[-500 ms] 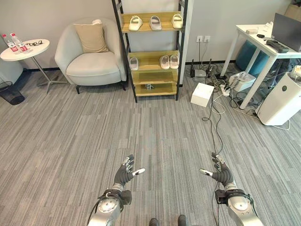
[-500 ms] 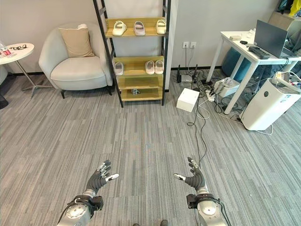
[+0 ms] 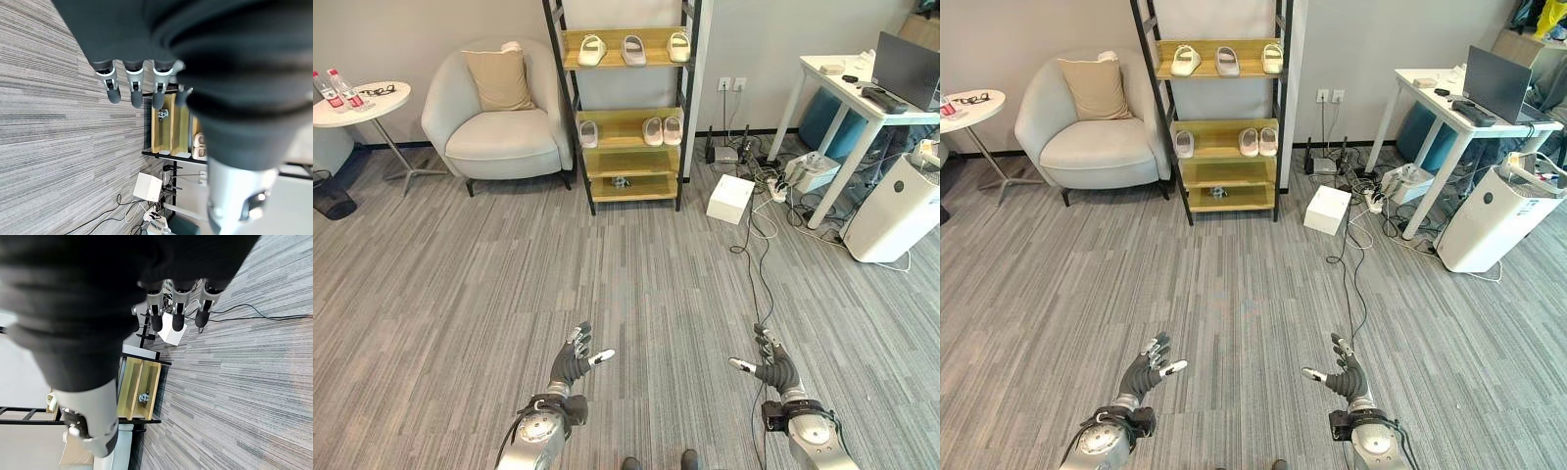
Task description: Arrange the slippers neatly on the shoe rack.
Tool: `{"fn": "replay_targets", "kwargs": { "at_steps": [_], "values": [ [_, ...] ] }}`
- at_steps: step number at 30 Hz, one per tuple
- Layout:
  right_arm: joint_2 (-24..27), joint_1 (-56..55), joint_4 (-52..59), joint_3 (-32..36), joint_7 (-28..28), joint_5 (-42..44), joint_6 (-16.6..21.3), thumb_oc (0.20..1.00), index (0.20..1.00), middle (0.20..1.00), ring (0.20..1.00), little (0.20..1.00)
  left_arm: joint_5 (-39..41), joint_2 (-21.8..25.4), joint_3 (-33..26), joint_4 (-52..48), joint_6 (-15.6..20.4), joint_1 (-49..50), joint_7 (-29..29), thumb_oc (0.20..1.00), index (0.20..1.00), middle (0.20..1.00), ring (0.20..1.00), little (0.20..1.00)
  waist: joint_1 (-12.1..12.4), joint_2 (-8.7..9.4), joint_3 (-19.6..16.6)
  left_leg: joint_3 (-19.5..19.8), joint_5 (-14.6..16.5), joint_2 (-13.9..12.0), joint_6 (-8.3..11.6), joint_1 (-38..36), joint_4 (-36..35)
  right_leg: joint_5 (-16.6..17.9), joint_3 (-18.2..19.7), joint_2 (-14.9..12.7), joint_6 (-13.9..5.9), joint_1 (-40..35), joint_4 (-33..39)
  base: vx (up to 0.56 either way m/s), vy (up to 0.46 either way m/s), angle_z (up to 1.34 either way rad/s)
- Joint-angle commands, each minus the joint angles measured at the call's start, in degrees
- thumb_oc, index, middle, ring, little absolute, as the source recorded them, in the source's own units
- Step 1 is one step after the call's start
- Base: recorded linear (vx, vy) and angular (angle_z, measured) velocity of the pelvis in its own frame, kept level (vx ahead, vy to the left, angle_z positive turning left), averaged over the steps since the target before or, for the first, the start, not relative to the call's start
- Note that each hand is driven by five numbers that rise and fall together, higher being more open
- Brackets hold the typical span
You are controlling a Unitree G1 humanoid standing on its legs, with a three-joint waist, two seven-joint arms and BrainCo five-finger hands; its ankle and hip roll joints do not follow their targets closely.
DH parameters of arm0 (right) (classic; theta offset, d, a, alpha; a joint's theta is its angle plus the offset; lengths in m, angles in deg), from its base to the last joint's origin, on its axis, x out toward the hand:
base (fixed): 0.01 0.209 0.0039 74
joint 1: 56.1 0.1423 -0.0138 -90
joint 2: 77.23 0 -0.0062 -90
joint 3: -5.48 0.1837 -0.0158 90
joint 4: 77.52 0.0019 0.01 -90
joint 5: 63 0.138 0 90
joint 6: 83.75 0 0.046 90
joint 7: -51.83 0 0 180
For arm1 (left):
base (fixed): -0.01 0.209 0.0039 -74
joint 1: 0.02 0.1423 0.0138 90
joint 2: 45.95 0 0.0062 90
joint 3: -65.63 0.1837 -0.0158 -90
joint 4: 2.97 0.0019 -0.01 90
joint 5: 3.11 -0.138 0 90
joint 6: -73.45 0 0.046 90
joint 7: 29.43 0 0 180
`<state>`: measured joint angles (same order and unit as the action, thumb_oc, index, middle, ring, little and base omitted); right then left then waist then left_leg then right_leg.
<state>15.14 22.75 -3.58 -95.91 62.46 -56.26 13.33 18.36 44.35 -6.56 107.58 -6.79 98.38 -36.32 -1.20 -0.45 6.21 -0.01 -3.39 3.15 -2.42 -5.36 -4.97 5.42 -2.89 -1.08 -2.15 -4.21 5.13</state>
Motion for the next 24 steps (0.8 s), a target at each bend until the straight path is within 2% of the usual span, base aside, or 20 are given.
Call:
{"fn": "replay_targets", "kwargs": {
  "at_steps": [1,24],
  "values": [
    [0.2,3.1,0.2,-0.5,-0.1,0.3,2.1,1.0,1.0,1.0,1.0,1.0,1.4,-0.4,-1.1,0.8,2.4,-2.9,0.4,1.0,1.0,1.0,1.0,1.0,-0.8,0.91,0.2,2.7,10.2,0.5,-0.4,-2.9,0.0,-11.4,0.4,-0.1,-1.55,-4.6,-0.1,0.0,0.0,0.0],
    [-0.1,2.2,-0.1,-0.8,-0.1,0.0,1.8,1.0,1.0,1.0,1.0,1.0,1.1,-0.3,-1.7,0.6,2.4,-1.7,0.2,1.0,1.0,1.0,1.0,1.0,-0.7,1.08,1.2,2.7,10.3,0.6,-0.48,-2.8,0.0,-11.4,0.9,0.0,-1.58,-4.5,-0.1,0.0,0.0,0.0]
  ]
}}
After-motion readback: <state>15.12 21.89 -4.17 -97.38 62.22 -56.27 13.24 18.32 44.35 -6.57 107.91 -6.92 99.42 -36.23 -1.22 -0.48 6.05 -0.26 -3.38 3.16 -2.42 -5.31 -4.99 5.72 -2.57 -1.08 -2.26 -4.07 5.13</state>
